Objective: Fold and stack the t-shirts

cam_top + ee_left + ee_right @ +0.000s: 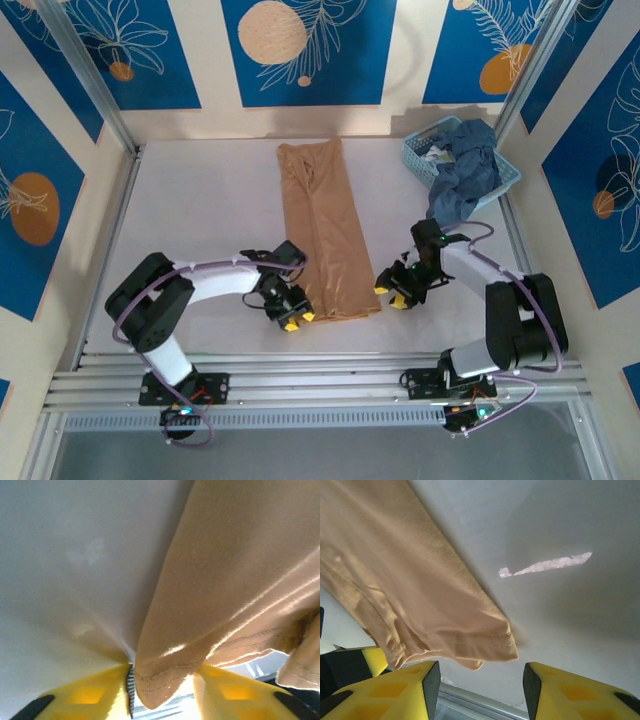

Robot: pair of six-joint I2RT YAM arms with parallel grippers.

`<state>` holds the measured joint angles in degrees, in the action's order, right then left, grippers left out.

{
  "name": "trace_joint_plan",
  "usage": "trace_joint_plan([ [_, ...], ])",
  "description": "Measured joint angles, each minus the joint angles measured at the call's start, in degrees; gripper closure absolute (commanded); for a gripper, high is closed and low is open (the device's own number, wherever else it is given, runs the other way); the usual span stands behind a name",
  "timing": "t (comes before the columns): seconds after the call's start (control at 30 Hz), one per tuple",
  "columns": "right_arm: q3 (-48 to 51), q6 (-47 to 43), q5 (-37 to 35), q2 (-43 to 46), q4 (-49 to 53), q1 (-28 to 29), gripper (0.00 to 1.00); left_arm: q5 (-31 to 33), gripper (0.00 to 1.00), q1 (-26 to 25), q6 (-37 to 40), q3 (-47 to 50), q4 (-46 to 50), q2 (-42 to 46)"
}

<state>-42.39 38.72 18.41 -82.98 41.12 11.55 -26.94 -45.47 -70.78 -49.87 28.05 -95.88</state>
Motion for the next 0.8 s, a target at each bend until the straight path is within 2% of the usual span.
trace_joint_plan([
  [0.33,-0.9,-0.4,-0.5,-7.2,-1.7,4.5,0.50,1.0,0.94,-0.2,-0.7,-0.2,0.8,-0.4],
  [0.4,-1.7,-0.4,-1.1,-7.9,-1.0,5.2,0.53,1.5,0.97,-0.2,-0.6,-0.2,1.1,-0.2],
  [0.6,-3.7,0.7,-1.9,-10.0,0.3,7.8,0.60,5.1,0.98,0.5,0.2,0.2,2.1,1.7],
  [0.7,-4.1,1.7,-0.8,-10.3,-1.1,10.4,0.59,6.5,0.99,1.0,0.7,1.2,3.0,3.2],
  [0.8,-4.3,2.7,0.9,-10.9,-2.5,12.9,0.53,7.1,1.00,1.1,0.8,1.8,3.6,4.2],
])
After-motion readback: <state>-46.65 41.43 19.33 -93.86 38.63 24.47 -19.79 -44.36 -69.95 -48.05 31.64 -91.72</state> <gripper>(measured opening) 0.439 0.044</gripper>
